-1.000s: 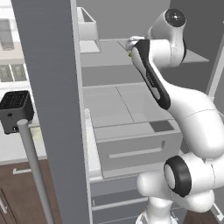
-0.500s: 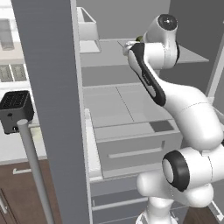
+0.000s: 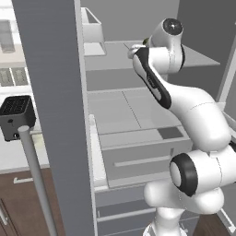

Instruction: Grab a lemon wedge from the fridge and one ice cube from the ice bowl, and put them in the glass of lemonade.

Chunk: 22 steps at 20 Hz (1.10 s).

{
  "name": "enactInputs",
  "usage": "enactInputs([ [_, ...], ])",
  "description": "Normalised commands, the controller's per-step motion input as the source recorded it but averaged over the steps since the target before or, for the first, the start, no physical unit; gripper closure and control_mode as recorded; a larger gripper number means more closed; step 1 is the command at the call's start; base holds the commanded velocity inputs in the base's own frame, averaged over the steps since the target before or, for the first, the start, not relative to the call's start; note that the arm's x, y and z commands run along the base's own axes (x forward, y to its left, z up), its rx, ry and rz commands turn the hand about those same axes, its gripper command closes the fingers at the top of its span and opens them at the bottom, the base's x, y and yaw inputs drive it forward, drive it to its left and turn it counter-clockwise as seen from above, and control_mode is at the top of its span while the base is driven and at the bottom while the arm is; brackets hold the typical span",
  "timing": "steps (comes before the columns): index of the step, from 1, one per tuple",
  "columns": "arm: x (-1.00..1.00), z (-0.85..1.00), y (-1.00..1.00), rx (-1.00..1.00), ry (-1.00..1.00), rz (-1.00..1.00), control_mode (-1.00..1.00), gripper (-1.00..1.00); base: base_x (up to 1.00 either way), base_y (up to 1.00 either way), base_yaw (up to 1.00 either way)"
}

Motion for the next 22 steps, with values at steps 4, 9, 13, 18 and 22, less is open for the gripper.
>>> enactInputs([
  [4,0.51,0.02,0.0,0.0,0.0,-0.06,-1.0,-1.0,0.0,0.0,0.0],
  [9,0.09,0.2,0.0,0.0,0.01,-0.04,-1.0,-1.0,0.0,0.0,0.0],
  [13,0.11,0.04,0.0,0.0,0.06,-0.01,-1.0,-1.0,0.0,0.0,0.0],
  [18,0.17,-0.13,0.0,0.0,0.12,0.0,-1.0,-1.0,0.0,0.0,0.0],
  [22,0.15,-0.04,0.0,0.0,0.05,0.0,-1.0,-1.0,0.0,0.0,0.0],
])
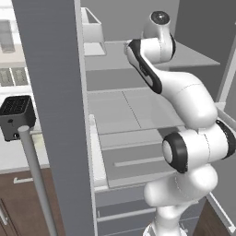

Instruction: Grab a lemon wedge from the fridge and one ice cube from the ice bowl, and put them in the glass of lemonade.

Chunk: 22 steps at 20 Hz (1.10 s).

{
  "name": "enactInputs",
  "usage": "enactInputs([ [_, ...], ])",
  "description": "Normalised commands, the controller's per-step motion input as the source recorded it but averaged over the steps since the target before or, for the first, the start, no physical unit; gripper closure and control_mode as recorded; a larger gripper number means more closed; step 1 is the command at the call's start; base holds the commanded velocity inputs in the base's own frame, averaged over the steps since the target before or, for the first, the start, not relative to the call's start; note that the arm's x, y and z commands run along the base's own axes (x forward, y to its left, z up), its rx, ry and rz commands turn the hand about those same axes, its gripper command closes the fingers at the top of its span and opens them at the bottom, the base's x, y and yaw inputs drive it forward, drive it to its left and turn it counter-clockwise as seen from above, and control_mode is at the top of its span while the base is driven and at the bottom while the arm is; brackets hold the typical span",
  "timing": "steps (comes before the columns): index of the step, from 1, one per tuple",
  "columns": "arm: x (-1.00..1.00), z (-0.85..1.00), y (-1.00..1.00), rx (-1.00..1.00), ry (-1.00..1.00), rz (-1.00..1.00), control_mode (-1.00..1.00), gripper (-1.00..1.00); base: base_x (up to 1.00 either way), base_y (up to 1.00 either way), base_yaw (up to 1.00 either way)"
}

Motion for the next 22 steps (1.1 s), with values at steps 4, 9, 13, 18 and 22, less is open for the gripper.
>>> enactInputs([
  [4,0.09,0.0,0.0,0.0,0.0,0.0,-1.0,-1.0,0.0,0.0,0.0],
  [9,0.24,-0.13,0.01,0.0,0.0,0.0,-1.0,-1.0,0.0,0.0,0.0],
  [13,0.39,-0.05,0.03,0.0,0.0,0.0,-1.0,-1.0,0.0,0.0,0.0],
  [18,0.36,0.0,0.15,0.0,0.0,0.0,-1.0,-1.0,0.0,0.0,0.0],
  [22,0.19,0.0,0.08,0.0,0.0,0.0,-1.0,-1.0,0.0,0.0,0.0],
])
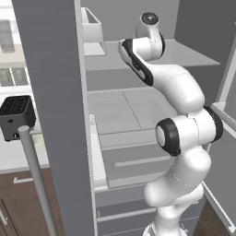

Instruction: Grab a lemon wedge from the fridge and one ice cube from the ice bowl, and put them in the glass of lemonade.

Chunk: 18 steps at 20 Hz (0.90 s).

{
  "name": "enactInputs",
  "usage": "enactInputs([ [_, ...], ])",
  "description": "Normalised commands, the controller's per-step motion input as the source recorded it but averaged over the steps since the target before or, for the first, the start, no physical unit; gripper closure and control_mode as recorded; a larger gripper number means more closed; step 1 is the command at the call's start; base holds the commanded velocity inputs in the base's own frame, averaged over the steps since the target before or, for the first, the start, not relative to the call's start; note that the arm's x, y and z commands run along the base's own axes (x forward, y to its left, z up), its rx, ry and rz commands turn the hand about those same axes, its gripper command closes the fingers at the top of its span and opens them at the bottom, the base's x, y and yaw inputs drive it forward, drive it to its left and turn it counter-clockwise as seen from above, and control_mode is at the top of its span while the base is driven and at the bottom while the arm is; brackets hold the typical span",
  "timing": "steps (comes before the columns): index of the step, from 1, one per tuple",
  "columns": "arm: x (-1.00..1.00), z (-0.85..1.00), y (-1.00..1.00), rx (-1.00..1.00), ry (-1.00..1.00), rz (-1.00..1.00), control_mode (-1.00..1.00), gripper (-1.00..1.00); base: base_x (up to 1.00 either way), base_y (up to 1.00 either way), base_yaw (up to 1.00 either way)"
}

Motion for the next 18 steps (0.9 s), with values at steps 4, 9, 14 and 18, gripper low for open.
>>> enactInputs([
  [4,0.0,0.0,0.0,0.0,0.01,0.0,-1.0,-1.0,0.0,0.0,0.0],
  [9,-0.01,-0.04,0.0,0.0,0.0,0.0,-1.0,-1.0,0.0,0.0,0.0],
  [14,0.0,-0.18,0.0,0.0,0.0,-0.03,-1.0,-1.0,0.0,0.0,0.0],
  [18,-0.01,-0.29,0.0,0.0,0.0,-0.05,-1.0,-1.0,0.0,0.0,0.0],
])
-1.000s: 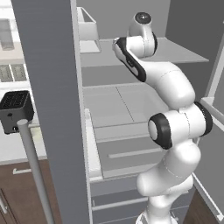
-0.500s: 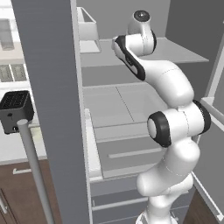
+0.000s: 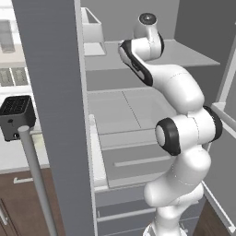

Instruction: Grab a lemon wedge from the fridge and one ice cube from the ice bowl, and put them in the glass of lemonade.

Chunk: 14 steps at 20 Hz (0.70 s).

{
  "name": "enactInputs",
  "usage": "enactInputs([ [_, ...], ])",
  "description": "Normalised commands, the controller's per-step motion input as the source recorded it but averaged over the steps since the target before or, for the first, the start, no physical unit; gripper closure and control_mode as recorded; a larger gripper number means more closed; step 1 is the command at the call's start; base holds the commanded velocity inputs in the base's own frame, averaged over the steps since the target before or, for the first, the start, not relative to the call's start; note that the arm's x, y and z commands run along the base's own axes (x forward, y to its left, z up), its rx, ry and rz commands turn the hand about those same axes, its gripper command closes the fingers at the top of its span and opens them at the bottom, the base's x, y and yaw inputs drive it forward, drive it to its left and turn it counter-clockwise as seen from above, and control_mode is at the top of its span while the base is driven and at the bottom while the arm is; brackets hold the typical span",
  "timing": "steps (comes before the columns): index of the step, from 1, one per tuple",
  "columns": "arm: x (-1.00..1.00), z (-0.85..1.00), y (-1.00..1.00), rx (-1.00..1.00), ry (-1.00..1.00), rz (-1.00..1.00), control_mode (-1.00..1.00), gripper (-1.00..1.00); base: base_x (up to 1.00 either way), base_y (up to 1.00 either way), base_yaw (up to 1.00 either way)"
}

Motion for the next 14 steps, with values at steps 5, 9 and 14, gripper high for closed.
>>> enactInputs([
  [5,0.0,-0.27,0.0,0.0,0.0,-0.07,-1.0,-1.0,0.0,0.0,0.0],
  [9,0.0,0.0,0.0,0.0,0.0,-0.02,-1.0,1.0,0.0,0.0,0.0],
  [14,0.0,0.0,0.0,0.0,0.0,-0.02,-1.0,1.0,0.0,0.0,0.0],
])
